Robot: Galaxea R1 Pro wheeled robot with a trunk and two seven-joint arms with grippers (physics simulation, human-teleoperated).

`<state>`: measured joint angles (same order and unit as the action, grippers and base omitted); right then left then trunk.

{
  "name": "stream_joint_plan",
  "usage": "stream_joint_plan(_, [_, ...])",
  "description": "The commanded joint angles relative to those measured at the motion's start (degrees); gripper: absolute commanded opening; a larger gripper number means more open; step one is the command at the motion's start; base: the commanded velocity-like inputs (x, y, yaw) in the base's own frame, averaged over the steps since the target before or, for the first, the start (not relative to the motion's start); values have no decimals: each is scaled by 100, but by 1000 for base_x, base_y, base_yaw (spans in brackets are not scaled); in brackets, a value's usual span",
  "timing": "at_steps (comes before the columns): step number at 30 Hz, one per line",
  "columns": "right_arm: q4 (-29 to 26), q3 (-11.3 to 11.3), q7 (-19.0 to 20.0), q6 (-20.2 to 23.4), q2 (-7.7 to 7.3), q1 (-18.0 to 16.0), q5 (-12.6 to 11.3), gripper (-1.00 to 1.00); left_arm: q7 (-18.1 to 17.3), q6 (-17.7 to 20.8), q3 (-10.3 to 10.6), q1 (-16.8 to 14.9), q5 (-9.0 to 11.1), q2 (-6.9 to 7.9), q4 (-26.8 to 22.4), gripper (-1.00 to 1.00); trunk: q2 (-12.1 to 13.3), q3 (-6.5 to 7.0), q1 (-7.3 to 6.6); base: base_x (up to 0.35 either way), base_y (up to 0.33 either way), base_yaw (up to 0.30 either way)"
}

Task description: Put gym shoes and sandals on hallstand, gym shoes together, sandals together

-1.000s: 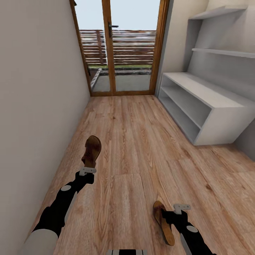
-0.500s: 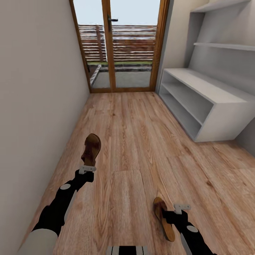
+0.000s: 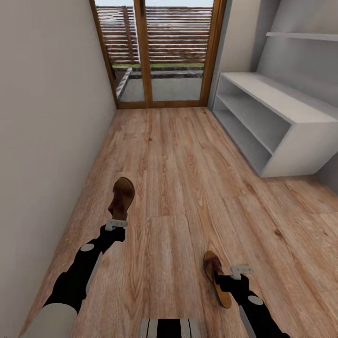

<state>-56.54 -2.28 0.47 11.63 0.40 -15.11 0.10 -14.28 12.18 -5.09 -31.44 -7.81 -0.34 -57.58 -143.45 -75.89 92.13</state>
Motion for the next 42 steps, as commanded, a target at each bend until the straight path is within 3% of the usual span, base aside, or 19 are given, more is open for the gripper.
stream_joint_plan(1, [-22, -10, 5, 32, 4, -1, 2, 100, -57, 21, -18, -2, -72, -6, -13, -100, -3, -36, 1, 0, 0, 0])
stream_joint_plan(20, [89, -2, 3, -14, -36, -1, 21, 100, -57, 21, -18, -2, -72, -10, -14, -100, -29, -630, 50, 0, 0, 0])
stream_joint_plan(28, [755, -17, 10, -1007, -112, -1, 17, 100, -54, 38, 106, -7, -72, -18, -23, -100, -40, -872, 71, 0, 0, 0])
stream_joint_plan(33, [810, -18, 14, -1205, -118, 1, 10, 100, -42, 54, 330, -18, -72, -19, -123, -100, -40, -884, 71, 0, 0, 0])
stream_joint_plan(42, [819, -18, 15, -1242, -119, -1, 8, 100, -40, 64, 393, -5, -72, -19, -304, -100, -40, -887, 71, 14, 0, 0])
